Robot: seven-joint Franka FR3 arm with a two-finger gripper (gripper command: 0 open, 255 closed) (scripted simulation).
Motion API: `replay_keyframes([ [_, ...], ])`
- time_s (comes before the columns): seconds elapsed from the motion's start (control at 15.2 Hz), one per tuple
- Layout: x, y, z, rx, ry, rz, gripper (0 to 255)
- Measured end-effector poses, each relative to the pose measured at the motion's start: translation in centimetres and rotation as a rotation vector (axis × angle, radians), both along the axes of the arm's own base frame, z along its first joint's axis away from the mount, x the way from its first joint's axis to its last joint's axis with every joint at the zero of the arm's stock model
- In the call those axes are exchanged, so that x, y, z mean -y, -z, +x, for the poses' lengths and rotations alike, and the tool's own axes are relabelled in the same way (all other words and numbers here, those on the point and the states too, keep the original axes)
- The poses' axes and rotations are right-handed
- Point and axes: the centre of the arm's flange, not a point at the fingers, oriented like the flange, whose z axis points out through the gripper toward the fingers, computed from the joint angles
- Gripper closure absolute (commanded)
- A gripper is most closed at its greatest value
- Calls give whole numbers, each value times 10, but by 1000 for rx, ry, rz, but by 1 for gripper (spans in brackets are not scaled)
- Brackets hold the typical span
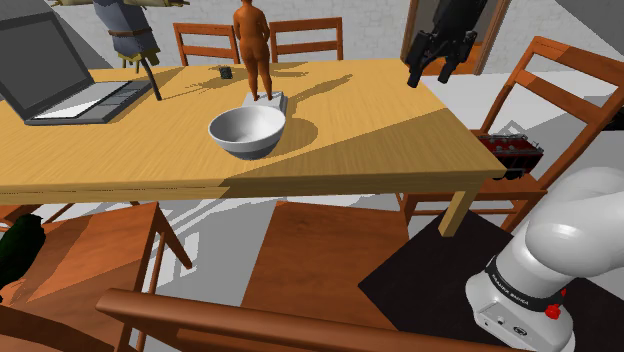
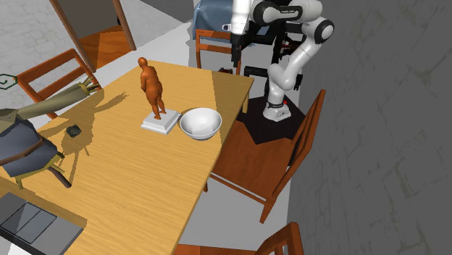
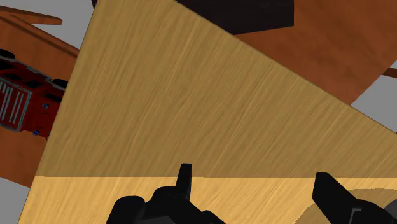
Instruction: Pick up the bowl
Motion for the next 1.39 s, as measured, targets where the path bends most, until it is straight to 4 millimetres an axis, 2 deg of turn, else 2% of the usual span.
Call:
replay_keyframes([
  [0.13, -3, 0, 6, -2, -4, 2, 0],
  [0.53, -41, 6, 69, -33, -47, 24, 0],
  [0.86, -79, 14, 126, -59, -87, 45, 0],
  [1.06, -105, 19, 152, -76, -111, 57, 0],
  [1.25, -128, 23, 193, -91, -134, 69, 0],
  [1.39, -146, 25, 213, -102, -150, 78, 0],
])
